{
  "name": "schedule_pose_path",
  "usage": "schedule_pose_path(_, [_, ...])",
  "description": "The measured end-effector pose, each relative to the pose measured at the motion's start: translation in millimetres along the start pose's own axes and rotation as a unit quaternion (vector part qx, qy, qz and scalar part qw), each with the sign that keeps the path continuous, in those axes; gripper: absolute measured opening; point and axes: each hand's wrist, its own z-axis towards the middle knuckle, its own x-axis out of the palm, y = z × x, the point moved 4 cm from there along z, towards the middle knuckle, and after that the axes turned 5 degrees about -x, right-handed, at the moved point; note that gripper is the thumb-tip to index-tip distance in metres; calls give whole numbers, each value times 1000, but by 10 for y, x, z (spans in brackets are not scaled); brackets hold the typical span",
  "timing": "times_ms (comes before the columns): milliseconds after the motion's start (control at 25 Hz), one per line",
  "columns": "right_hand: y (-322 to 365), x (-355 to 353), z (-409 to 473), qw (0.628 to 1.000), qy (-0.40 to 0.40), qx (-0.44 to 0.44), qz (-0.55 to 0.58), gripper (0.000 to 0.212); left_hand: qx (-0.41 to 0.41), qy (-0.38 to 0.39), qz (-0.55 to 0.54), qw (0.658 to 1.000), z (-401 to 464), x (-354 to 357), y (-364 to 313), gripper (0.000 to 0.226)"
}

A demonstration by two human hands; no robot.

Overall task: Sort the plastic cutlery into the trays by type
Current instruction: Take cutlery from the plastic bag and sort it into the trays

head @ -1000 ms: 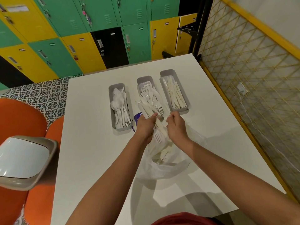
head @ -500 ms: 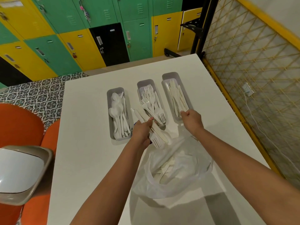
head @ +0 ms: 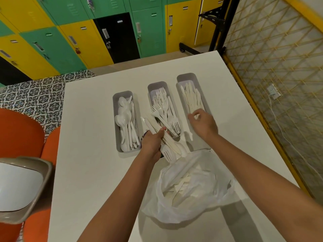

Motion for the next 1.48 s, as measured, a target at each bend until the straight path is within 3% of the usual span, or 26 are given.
schedule_pose_path(160, [205, 321, -426, 964, 240, -60, 93, 17, 15, -7, 8, 1000, 38, 3, -1, 15])
schedule_pose_path(240, [249, 429, -573, 949, 284, -93, 94, 12, 27, -10, 14, 999, 54, -4, -8, 19])
schedule_pose_path(320, [268, 456, -616, 959, 242, -99, 105, 10, 44, 8, 31, 999, 58, 10, 2, 25])
schedule_pose_path(520, [310, 402, -639, 972, 162, -114, 125, 33, 103, 60, 97, 988, -7, 74, 6, 32])
schedule_pose_path(680, [268, 383, -691, 979, 91, -121, 138, 13, 121, 29, 126, 984, -13, 83, 4, 26])
schedule_pose_path(1040, [254, 343, -664, 982, 43, -129, 130, 18, 107, 11, 155, 982, 66, 39, 46, 27])
schedule_pose_path(1160, [223, 308, -616, 980, 6, -101, 169, 16, 82, -25, 148, 985, 158, -23, 82, 29])
schedule_pose_path(1320, [-12, 185, -322, 978, -54, 13, 200, 19, 66, -37, 148, 986, 177, -71, 113, 33])
schedule_pose_path(1480, [-205, 23, -40, 985, -73, 53, 144, 24, 55, -28, 130, 990, 177, -69, 92, 34])
